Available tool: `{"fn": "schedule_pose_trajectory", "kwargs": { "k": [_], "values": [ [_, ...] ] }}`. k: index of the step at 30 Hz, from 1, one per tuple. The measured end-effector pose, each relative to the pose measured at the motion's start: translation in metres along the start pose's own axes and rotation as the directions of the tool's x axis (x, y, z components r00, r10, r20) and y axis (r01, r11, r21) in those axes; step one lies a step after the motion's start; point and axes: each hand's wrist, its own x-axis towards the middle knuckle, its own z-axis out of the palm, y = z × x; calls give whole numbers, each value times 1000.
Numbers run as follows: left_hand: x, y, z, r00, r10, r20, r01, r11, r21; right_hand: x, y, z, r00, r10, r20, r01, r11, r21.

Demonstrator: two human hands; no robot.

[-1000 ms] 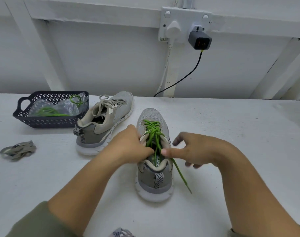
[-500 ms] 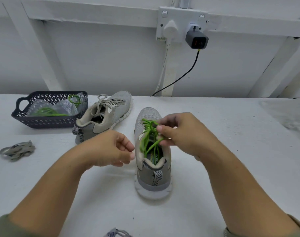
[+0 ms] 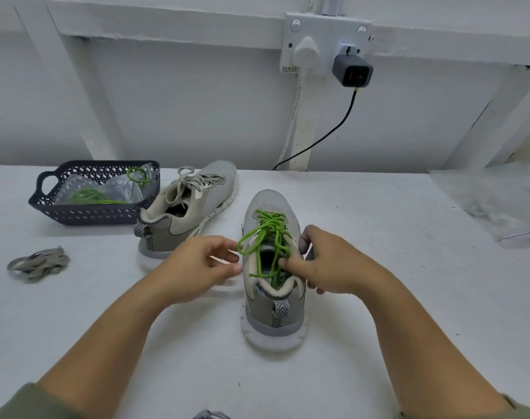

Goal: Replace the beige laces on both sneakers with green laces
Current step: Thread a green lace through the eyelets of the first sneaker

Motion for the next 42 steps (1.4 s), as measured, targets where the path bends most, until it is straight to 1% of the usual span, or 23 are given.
{"fn": "schedule_pose_trajectory", "kwargs": {
  "k": [2, 4, 6, 9, 13, 16, 19, 22, 29, 34, 36, 37, 39, 41, 42],
  "values": [
    [1, -6, 5, 999, -26, 27, 30, 990, -135, 2, 14, 6, 998, -70, -3, 69, 977, 201],
    [0, -12, 9, 998, -47, 40, 55, 966, -253, 3, 25, 15, 992, -118, -36, 124, 946, 300],
    [1, -15, 12, 998, -51, 34, 59, 944, -325, 4, 32, 25, 985, -138, -103, 163, 941, 296],
    [2, -15, 15, 999, -33, 29, 42, 922, -384, 8, 36, 34, 966, -162, -200, 214, 937, 275],
    [14, -8, 14, 1000, -17, 19, 23, 922, -386, 18, 34, 29, 952, -154, -265, 226, 936, 268],
    [32, 0, 11, 1000, -16, 11, 19, 928, -371, 33, 30, 17, 953, -121, -278, 201, 938, 282],
    [55, 6, 7, 999, -9, 37, 22, 927, -374, 55, 26, 5, 947, -106, -304, 189, 947, 259],
    [80, 10, 4, 999, -31, 19, 36, 936, -350, 78, 23, -7, 941, -94, -326, 183, 949, 255],
    [117, 16, 3, 999, -41, 4, 41, 949, -313, 115, 27, -18, 942, -97, -321, 176, 958, 226],
    [115, 15, 7, 997, -69, -15, 61, 946, -318, 118, 32, -13, 952, -82, -296, 173, 939, 297],
    [105, 19, 9, 994, -79, -69, 59, 964, -258, 115, 29, -17, 955, -79, -284, 158, 950, 268],
    [97, 20, 8, 991, -61, -122, 39, 984, -174, 112, 26, -19, 954, -80, -290, 153, 959, 239],
    [75, 26, 1, 970, 27, -242, -27, 1000, 3, 105, 18, -27, 934, -101, -343, 172, 968, 184],
    [48, 35, -18, 920, 143, -365, -99, 986, 134, 93, 2, -32, 905, -156, -395, 224, 965, 133],
    [38, 39, -29, 890, 187, -415, -109, 973, 204, 88, -8, -34, 895, -193, -401, 256, 961, 110]
  ]
}}
